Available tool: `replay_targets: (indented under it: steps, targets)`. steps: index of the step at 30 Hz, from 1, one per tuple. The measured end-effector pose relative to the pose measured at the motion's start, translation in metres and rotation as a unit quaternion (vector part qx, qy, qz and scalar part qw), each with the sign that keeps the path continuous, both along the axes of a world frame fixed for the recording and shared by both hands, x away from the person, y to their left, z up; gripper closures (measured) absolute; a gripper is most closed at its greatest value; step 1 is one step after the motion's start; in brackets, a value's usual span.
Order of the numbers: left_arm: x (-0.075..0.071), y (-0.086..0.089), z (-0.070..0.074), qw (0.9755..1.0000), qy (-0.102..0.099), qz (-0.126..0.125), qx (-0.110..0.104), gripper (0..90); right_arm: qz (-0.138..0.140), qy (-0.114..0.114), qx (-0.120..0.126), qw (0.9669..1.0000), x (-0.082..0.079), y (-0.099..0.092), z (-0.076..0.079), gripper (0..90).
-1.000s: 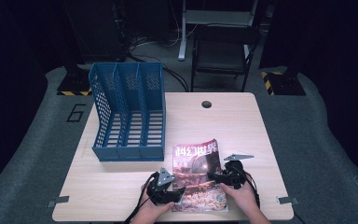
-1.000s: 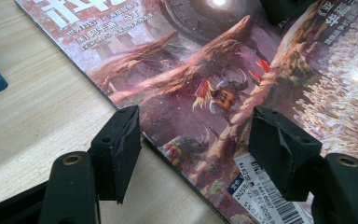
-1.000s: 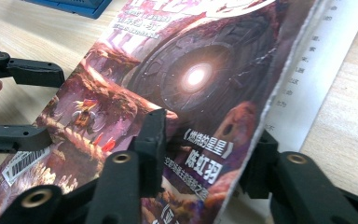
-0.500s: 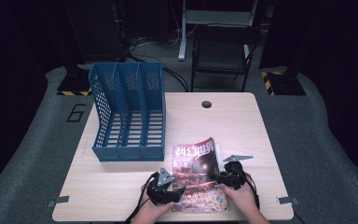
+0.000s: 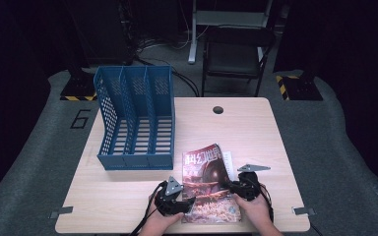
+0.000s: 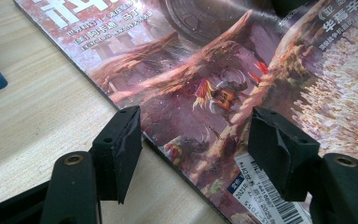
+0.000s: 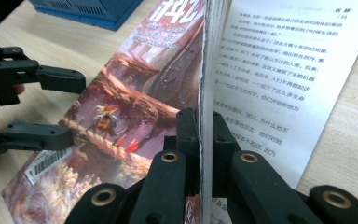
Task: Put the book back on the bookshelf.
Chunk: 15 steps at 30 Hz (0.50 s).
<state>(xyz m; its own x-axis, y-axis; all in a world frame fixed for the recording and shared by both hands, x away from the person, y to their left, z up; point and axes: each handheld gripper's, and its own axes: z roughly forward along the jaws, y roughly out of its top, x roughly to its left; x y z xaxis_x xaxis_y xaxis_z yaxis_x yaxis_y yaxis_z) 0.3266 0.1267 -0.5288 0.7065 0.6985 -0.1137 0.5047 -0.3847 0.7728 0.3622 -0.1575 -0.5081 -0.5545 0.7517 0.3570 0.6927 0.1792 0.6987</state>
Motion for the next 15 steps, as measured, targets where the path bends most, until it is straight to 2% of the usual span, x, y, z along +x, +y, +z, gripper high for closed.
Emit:
replay_targets:
  steps: [4,8,12,13,15]
  targets:
    - [0.003,0.001,0.001,0.9999,0.010,0.003,-0.007,35.0,-0.001,-0.006,0.023,0.9997,-0.002,-0.002,0.002,86.9]
    - [0.008,0.005,0.003,0.9985,0.044,0.003,-0.031,33.4,-0.001,-0.023,0.027,0.9994,-0.006,0.000,0.005,87.0]
    - [0.010,0.005,0.004,0.9981,0.051,-0.003,-0.035,28.3,-0.003,-0.036,0.041,0.9985,-0.011,0.000,0.010,87.0]
    - [0.010,0.004,0.005,0.9981,0.050,-0.003,-0.036,24.5,-0.002,-0.046,0.046,0.9979,-0.013,-0.001,0.011,87.0]
    - [0.011,0.003,0.005,0.9980,0.052,-0.003,-0.035,22.4,-0.003,-0.047,0.050,0.9976,-0.014,-0.001,0.013,87.0]
